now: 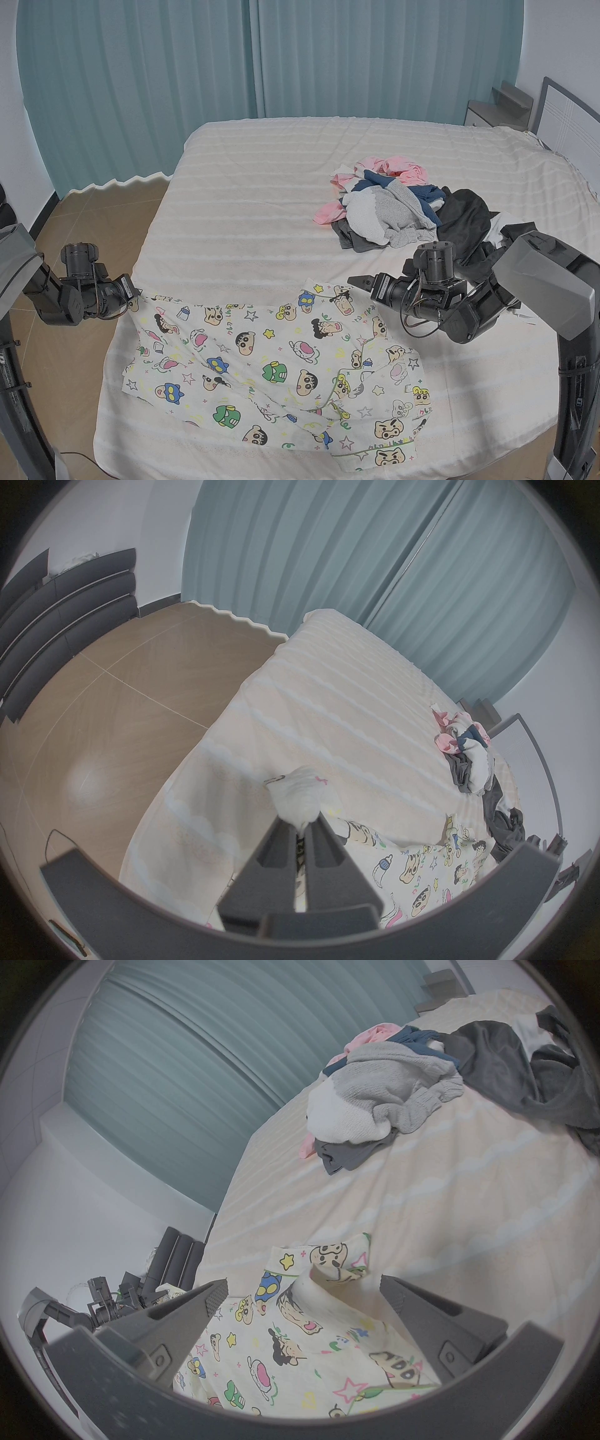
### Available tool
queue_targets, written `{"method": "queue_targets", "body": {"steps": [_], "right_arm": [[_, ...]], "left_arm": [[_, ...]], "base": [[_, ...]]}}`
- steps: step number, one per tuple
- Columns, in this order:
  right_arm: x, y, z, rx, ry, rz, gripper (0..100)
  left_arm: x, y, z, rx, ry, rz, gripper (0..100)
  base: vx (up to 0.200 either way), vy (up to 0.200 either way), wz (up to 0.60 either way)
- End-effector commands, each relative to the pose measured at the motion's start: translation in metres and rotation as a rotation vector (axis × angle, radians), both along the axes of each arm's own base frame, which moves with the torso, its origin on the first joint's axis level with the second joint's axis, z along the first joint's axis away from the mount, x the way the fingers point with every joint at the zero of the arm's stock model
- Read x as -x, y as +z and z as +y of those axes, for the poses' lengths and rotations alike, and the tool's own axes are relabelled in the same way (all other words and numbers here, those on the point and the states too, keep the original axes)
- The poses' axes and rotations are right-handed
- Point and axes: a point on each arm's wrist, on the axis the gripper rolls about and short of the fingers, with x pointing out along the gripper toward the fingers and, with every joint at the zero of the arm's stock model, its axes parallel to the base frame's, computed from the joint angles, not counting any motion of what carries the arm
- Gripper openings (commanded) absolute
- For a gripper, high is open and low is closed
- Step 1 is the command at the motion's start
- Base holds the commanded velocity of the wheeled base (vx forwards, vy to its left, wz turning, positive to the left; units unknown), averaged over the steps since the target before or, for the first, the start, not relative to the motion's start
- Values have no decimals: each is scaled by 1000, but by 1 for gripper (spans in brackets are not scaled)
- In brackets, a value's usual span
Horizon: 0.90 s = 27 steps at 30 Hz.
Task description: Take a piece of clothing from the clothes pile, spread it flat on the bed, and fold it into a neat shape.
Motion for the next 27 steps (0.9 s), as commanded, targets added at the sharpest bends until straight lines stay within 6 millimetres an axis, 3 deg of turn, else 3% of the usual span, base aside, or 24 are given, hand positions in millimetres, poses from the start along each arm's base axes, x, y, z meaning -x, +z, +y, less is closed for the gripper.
{"method": "queue_targets", "body": {"steps": [1, 7, 13, 14, 22, 27], "right_arm": [[-8, -14, 15, 21, 34, 1, 100], [-19, -30, 29, 94, 80, 15, 100], [-29, -29, 42, 120, 97, 15, 100], [-28, -28, 44, 121, 102, 13, 0], [-26, -27, 43, 126, 103, 13, 0], [-21, -16, 31, 122, 85, 13, 0]], "left_arm": [[0, -2, 0, -2, 1, -5, 0], [1, -2, -1, -3, 0, -7, 0], [1, -2, 0, -3, 1, -4, 0], [2, -3, -1, -3, 0, -4, 0], [1, -1, -1, -7, -1, -17, 0], [3, 2, 0, -18, 2, -71, 0]], "base": [[0, 0, 0], [0, 0, 0], [0, 0, 0], [0, 0, 0], [0, 0, 0], [0, 0, 0]]}}
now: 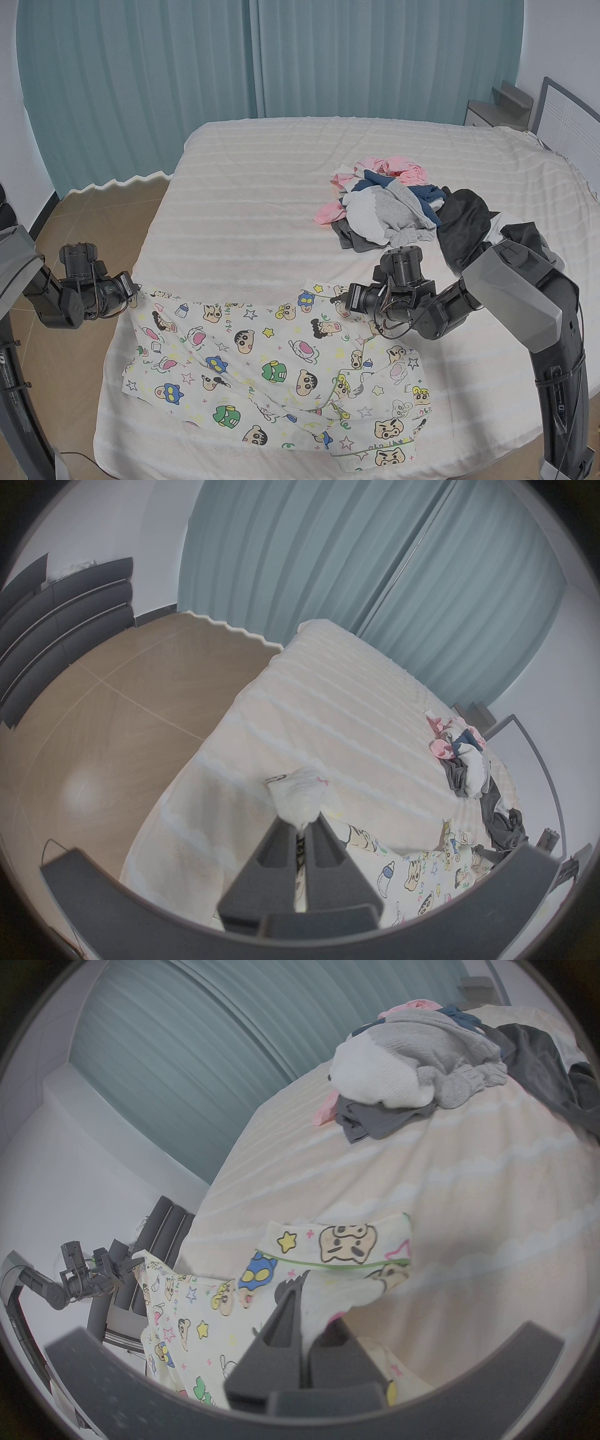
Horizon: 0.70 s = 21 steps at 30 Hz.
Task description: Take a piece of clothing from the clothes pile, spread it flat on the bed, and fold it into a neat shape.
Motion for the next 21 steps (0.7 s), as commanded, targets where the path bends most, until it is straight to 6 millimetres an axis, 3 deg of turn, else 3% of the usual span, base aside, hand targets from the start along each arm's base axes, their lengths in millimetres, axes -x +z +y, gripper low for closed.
{"method": "queue_targets", "body": {"steps": [1, 7, 14, 21], "right_arm": [[8, 15, -12, -8, -14, -8, 0], [26, 25, -19, -28, -5, -29, 0], [49, 32, -26, -51, 51, -29, 0], [73, 40, -36, -82, 122, -5, 0]], "left_arm": [[8, 1, 3, -21, 0, -23, 0], [24, 1, 5, -91, -41, -8, 0], [25, 6, 6, -104, -45, -36, 0], [30, -5, 5, -151, -71, -42, 0]], "base": [[0, 0, 0], [0, 0, 0], [0, 0, 0], [0, 0, 0]]}}
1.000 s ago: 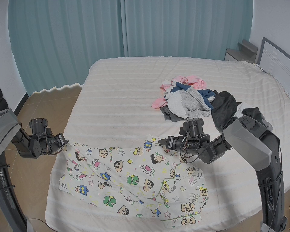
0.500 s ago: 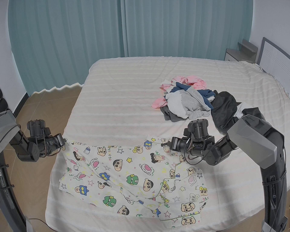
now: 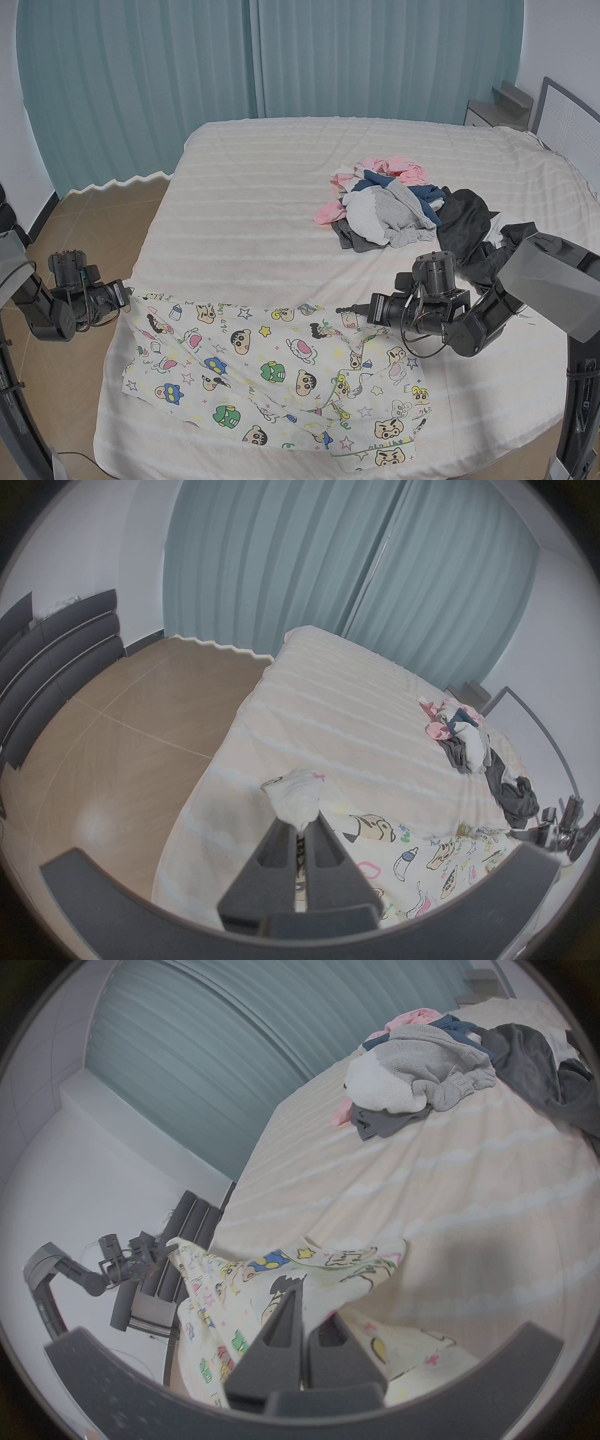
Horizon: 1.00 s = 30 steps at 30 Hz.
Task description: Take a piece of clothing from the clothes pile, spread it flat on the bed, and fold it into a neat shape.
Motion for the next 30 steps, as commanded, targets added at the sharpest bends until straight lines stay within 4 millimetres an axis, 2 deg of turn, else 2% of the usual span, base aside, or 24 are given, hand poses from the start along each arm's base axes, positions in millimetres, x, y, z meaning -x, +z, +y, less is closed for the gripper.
{"method": "queue_targets", "body": {"steps": [1, 10, 22, 30], "right_arm": [[16, 16, -6, -22, 32, -10, 0], [43, 2, -18, 20, 112, 53, 0], [85, -23, -34, 147, 234, 117, 0], [91, -34, -32, 151, 241, 112, 0]], "left_arm": [[4, -8, -1, -22, -14, 9, 0], [14, -15, -4, -24, -64, 0, 0], [38, -33, -7, -106, -155, 42, 0], [53, -43, -11, -113, -228, 87, 0]], "base": [[0, 0, 0], [0, 0, 0], [0, 0, 0], [0, 0, 0]]}}
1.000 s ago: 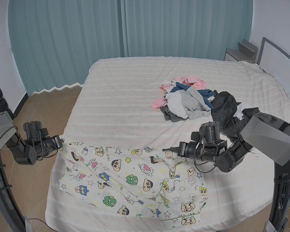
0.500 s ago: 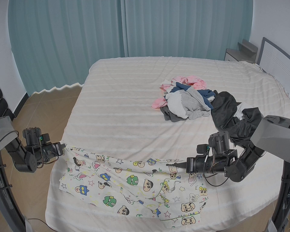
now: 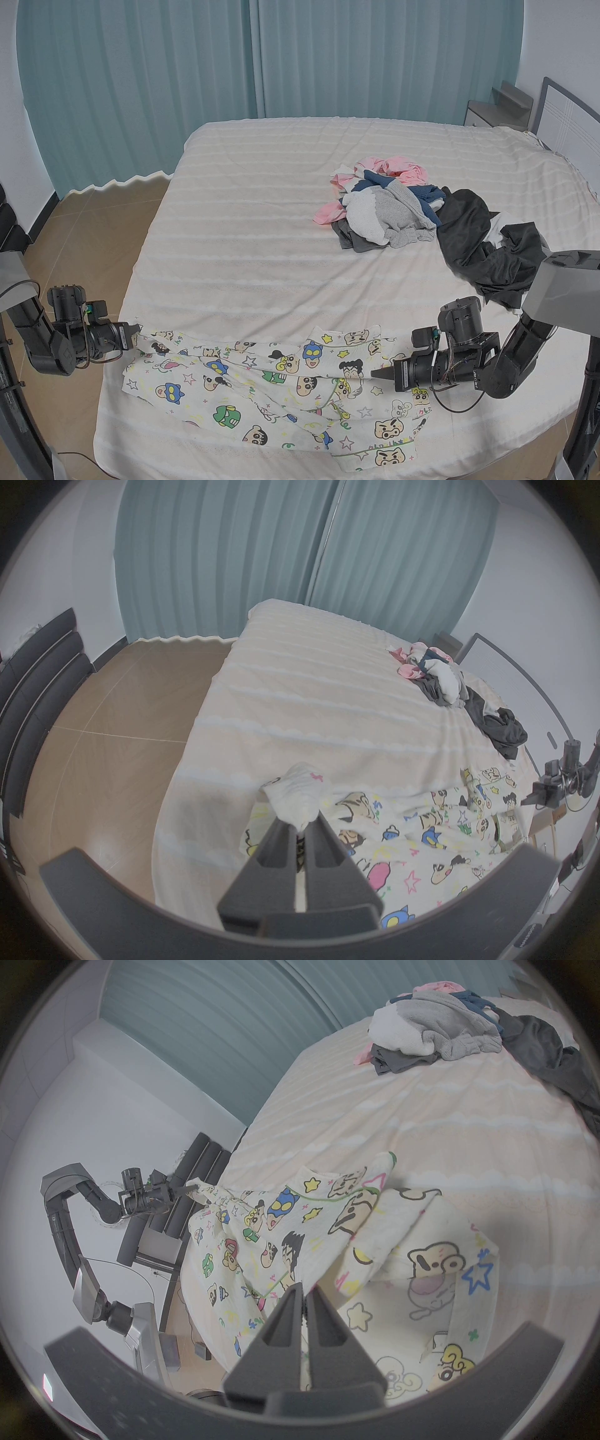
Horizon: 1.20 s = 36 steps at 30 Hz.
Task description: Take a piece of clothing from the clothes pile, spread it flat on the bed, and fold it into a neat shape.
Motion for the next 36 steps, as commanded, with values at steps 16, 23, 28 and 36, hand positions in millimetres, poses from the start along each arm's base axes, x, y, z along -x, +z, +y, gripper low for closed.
{"method": "queue_targets", "body": {"steps": [16, 23, 28, 36], "right_arm": [[-12, 0, 11, -67, -105, -49, 100], [-22, -1, 17, -92, -117, -55, 100], [-32, -10, 24, -95, -115, -56, 100], [-33, -29, 46, -61, -97, -49, 100]], "left_arm": [[12, -10, -1, 3, -2, 21, 0], [12, -13, 0, 3, 0, 21, 0], [13, -13, 0, 4, 0, 23, 0], [13, -15, 0, 5, 0, 27, 0]], "base": [[0, 0, 0], [0, 0, 0], [0, 0, 0], [0, 0, 0]]}}
